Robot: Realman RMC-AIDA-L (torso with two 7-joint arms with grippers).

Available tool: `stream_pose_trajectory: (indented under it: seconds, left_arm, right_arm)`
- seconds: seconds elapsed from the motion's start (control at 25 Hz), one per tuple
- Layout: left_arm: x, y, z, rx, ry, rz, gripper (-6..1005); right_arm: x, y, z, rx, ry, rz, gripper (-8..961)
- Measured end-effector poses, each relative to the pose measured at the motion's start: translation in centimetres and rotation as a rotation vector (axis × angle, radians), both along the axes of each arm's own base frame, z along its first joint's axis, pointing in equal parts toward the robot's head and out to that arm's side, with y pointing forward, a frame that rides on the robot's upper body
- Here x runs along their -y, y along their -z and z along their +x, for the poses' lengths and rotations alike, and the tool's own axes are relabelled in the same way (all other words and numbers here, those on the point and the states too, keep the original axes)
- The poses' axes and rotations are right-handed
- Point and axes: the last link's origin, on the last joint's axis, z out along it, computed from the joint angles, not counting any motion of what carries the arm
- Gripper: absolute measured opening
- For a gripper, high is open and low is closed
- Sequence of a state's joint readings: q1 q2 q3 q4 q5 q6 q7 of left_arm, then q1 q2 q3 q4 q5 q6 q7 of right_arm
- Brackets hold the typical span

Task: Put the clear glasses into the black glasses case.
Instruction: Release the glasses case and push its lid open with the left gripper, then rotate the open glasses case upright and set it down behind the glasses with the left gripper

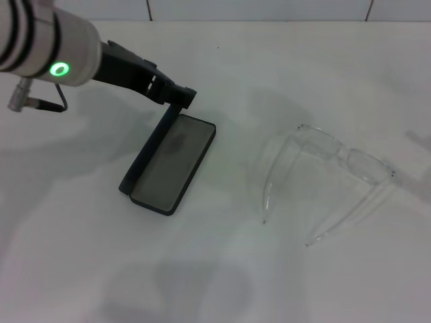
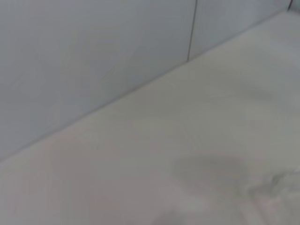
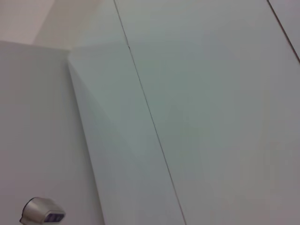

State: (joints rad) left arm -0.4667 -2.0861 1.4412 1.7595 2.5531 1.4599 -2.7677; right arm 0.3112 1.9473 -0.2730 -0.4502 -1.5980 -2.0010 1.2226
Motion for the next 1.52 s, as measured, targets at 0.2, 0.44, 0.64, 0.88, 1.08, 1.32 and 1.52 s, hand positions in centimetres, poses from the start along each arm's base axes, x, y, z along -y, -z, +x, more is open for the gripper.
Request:
stream_pose_trajectory:
  seconds: [0.2, 0.44, 0.64, 0.88, 1.08, 1.32, 1.52]
  left_arm:
    - [-0.1, 2.1, -0.6, -0.129, -0.069, -0.015, 816]
    - [-1.2, 4.2, -2.3, -0.167, -0.136, -0.068, 811]
    - [-1.9, 5.0, -3.2, -0.191, -0.158, -0.082, 807]
    - [-1.8, 5.1, -3.4, -0.204, -0.16, -0.095, 685]
    - [-1.6, 5.2, -3.6, -0.212, -0.152, -0.105, 526]
    - [-1.2, 5.4, -3.2, -0.233, -0.109, -0.125, 368]
    - [-1.0, 5.1, -2.3, -0.246, -0.045, -0.13, 279]
  right_arm:
    - [-0.5, 0.7, 0.0, 0.018, 0.005, 0.005, 868]
    - [-0.3, 0.8, 0.3, 0.023, 0.014, 0.014, 868]
    - [-0.1, 0.7, 0.5, 0.022, 0.024, 0.02, 868]
    - [0.0, 0.8, 0.5, 0.017, 0.028, 0.026, 869]
    - [0.1, 0.8, 0.5, 0.013, 0.027, 0.029, 869]
    - [0.4, 0.8, 0.7, 0.012, 0.032, 0.03, 869]
    - [0.8, 0.7, 0.8, 0.009, 0.035, 0.032, 869]
